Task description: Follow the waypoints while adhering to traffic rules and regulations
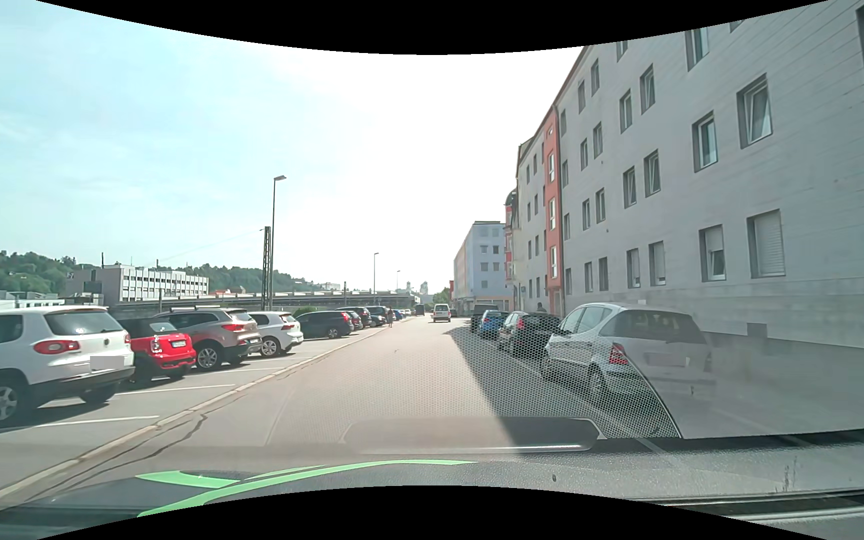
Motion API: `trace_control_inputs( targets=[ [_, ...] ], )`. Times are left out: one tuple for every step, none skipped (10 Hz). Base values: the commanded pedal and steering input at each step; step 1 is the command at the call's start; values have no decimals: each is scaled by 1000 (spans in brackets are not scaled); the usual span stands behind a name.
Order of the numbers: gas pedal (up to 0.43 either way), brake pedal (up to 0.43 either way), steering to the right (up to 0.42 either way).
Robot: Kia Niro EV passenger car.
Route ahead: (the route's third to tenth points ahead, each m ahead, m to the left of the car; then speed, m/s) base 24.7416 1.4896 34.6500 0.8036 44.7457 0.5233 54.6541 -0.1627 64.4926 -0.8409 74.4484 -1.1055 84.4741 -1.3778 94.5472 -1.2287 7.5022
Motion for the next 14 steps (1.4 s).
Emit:
trace_control_inputs(
  targets=[
    [150,0,5],
    [150,0,5],
    [150,0,5],
    [150,0,4],
    [150,0,5],
    [130,0,5],
    [98,0,5],
    [98,0,5],
    [98,0,4],
    [98,0,4],
    [98,0,4],
    [98,0,4],
    [98,0,4],
    [98,0,4]
  ],
)
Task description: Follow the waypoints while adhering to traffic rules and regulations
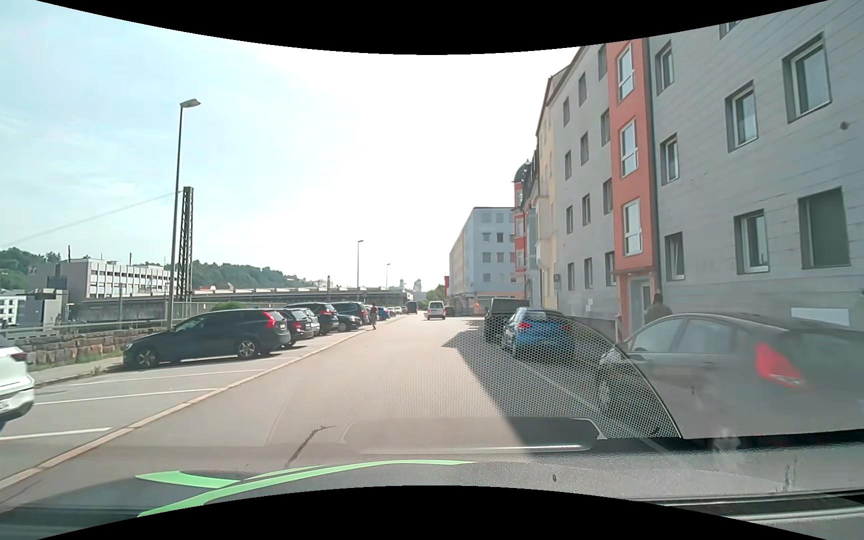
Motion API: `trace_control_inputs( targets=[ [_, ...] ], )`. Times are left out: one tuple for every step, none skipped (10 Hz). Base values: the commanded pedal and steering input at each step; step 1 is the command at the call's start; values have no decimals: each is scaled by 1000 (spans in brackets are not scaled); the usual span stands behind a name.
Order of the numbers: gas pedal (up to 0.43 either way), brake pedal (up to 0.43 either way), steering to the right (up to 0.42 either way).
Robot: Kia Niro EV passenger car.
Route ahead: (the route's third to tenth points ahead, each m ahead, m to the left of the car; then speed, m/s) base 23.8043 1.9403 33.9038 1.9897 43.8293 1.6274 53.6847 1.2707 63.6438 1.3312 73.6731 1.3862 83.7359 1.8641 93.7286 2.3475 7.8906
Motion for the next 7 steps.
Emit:
trace_control_inputs(
  targets=[
    [98,0,4],
    [98,0,4],
    [98,0,4],
    [98,0,4],
    [98,0,4],
    [98,0,4],
    [98,0,4]
  ],
)
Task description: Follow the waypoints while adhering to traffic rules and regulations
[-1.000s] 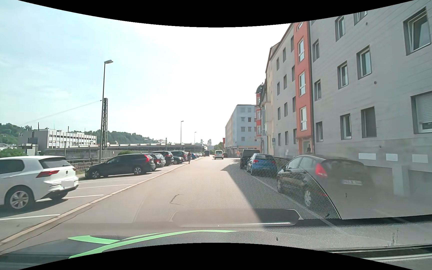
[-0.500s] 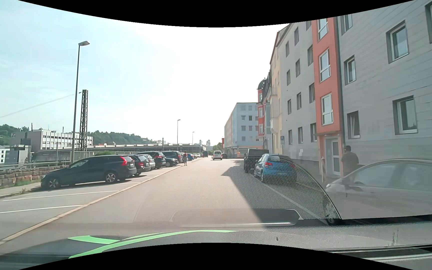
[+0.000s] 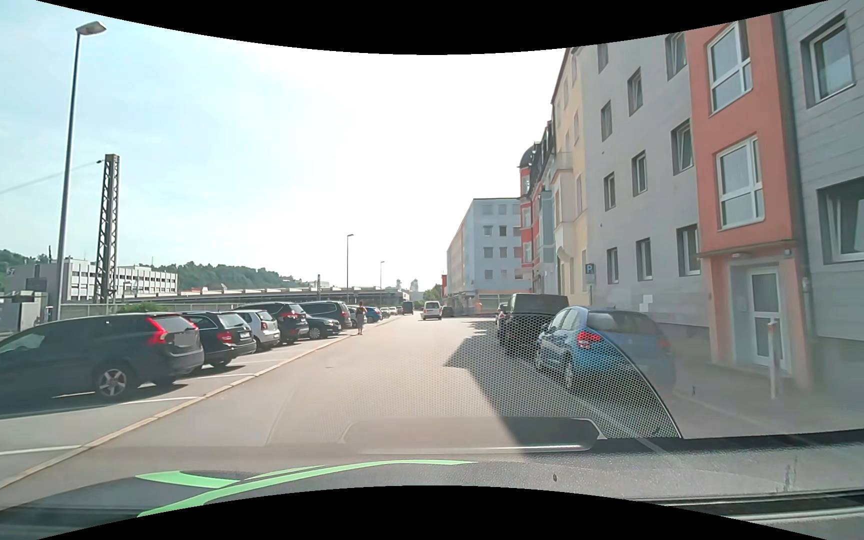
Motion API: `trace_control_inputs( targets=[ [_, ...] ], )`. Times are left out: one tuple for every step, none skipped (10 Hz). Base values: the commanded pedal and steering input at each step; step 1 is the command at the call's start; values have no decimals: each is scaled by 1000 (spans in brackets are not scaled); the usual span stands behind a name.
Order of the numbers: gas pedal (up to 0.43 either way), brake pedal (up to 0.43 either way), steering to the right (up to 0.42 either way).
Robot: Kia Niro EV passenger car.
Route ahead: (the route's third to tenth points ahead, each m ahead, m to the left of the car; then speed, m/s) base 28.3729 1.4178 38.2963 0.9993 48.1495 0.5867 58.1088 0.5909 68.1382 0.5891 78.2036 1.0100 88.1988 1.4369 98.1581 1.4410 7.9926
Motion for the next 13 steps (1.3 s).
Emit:
trace_control_inputs(
  targets=[
    [87,0,4],
    [67,0,4],
    [67,0,4],
    [67,0,4],
    [67,0,4],
    [67,0,4],
    [67,0,4],
    [67,0,4],
    [67,0,6],
    [67,0,8],
    [67,0,11],
    [67,0,18],
    [67,0,24]
  ],
)
